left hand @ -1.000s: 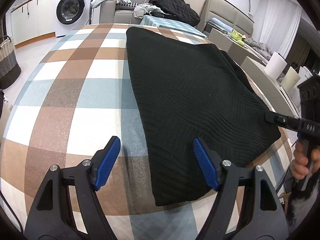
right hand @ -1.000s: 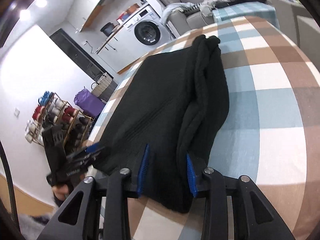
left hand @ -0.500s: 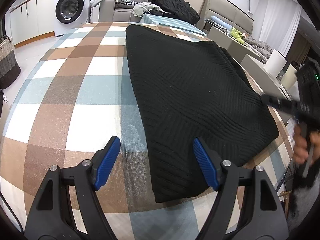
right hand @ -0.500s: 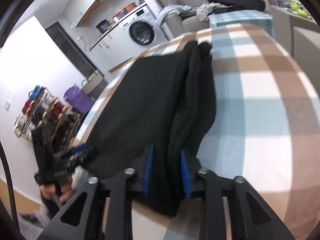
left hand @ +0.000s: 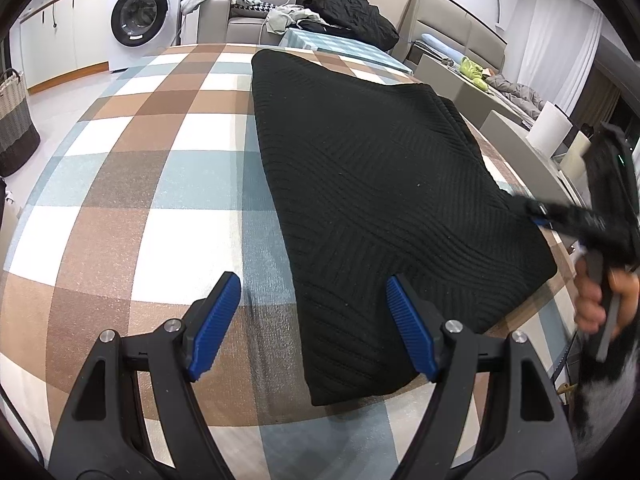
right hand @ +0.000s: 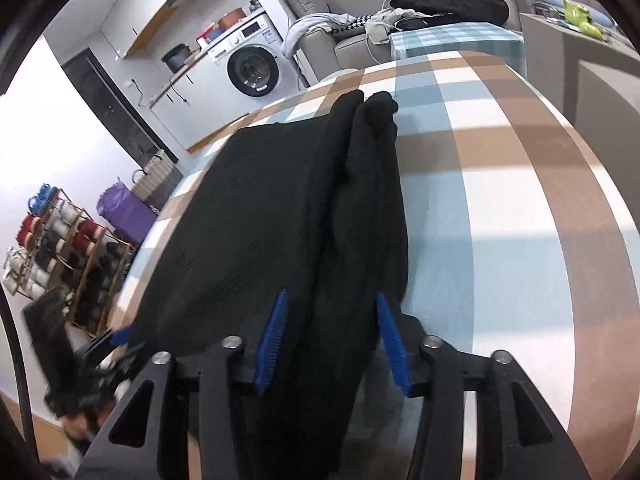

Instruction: Fold small clothes

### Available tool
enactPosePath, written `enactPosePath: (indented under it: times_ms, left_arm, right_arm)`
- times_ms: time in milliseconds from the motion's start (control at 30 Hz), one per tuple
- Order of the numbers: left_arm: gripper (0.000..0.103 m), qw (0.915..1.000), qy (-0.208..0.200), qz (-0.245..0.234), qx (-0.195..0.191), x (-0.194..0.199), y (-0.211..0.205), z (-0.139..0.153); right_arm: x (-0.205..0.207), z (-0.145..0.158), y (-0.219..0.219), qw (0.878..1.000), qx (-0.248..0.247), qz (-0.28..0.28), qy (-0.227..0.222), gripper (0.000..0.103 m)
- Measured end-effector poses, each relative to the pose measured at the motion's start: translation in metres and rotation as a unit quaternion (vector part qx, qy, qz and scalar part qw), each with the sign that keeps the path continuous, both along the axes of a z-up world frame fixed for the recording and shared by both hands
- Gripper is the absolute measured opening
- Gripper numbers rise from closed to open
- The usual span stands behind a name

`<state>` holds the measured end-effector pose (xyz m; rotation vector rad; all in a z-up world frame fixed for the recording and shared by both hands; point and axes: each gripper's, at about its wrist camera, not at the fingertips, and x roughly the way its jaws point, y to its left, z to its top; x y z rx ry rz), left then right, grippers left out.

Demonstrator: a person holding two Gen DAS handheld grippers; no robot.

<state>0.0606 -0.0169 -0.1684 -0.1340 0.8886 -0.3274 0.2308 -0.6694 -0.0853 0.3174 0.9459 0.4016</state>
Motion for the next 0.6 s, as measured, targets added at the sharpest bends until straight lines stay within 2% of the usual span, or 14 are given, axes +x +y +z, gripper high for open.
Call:
enactPosePath:
  times_ms: [133, 167, 233, 267, 367, 400, 500, 600]
  left_arm:
    - [0.073, 0.9999, 0.003, -0.005, -0.012, -0.001, 0.000, 0.001]
    - [0.069, 0.9998, 0.002, -0.010, -0.017, -0.002, -0.001, 0.002]
    - [0.056, 0.9993, -0.001, -0.025, -0.027, -0.005, -0.005, 0.003]
    - [0.041, 0.9990, -0.001, -0.034, -0.030, -0.006, -0.008, 0.004]
    - [0.027, 0.9994, -0.008, -0.033, -0.010, -0.006, -0.012, 0.004]
    - [0.023, 0.9994, -0.007, -0.032, -0.009, -0.005, -0.012, 0.005]
    - [0.019, 0.9994, -0.003, -0.033, -0.013, 0.000, -0.010, 0.006]
    - [0.018, 0.9996, -0.010, -0.028, 0.002, 0.008, -0.011, 0.010]
  right_arm:
    - [-0.031, -0.003, 0.003, 1.000, 0.013, 0.018, 0.001, 0.052]
    - [-0.035, -0.004, 0.006, 1.000, 0.012, 0.023, 0.002, 0.052]
    - [-0.040, -0.005, 0.011, 1.000, 0.002, 0.030, -0.002, 0.053]
    - [-0.041, -0.006, 0.013, 0.999, -0.003, 0.032, -0.004, 0.053]
    - [-0.038, -0.011, 0.014, 1.000, 0.000, 0.026, -0.002, 0.052]
    - [-0.037, -0.012, 0.015, 1.000, 0.001, 0.026, -0.003, 0.047]
    - [-0.037, -0.012, 0.018, 1.000, 0.000, 0.027, -0.008, 0.036]
    - [-0.030, -0.012, 0.021, 1.000, 0.004, 0.026, -0.005, 0.033]
